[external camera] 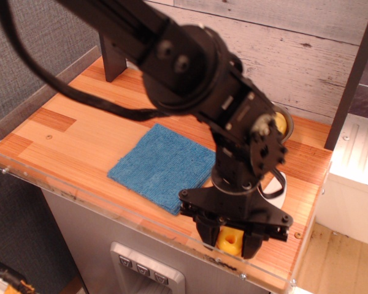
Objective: Move the knief to the right corner of the table from the cloth
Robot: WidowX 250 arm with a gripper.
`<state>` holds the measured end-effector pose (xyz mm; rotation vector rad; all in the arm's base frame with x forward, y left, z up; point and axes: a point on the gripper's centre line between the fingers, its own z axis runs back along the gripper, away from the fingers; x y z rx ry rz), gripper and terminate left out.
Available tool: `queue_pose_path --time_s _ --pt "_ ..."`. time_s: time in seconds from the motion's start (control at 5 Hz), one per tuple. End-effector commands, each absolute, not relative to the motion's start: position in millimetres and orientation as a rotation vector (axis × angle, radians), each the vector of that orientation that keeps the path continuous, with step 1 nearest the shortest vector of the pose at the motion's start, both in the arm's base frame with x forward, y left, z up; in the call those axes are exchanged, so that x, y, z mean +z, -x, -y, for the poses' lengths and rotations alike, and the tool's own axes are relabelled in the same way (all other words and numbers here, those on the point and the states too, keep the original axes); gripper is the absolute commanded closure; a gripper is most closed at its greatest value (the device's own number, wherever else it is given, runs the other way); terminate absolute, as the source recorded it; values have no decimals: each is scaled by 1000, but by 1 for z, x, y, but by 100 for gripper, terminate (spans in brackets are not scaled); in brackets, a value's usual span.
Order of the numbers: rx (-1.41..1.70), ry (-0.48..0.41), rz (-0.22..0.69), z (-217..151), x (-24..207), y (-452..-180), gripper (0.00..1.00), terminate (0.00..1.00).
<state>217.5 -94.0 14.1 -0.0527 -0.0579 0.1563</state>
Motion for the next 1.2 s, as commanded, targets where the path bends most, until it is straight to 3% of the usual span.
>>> queue_pose_path --time_s 0.0,0.2,0.4,0.6,1.0 --pt "75 124 170 85 66 -218 0 0" --pt "-79 16 195 63 117 -219 0 0" --pt "-136 -42 215 26 143 -220 0 0" --pt "-54 -70 217 -7 144 -220 0 0" --pt "6 13 195 -23 142 -221 0 0"
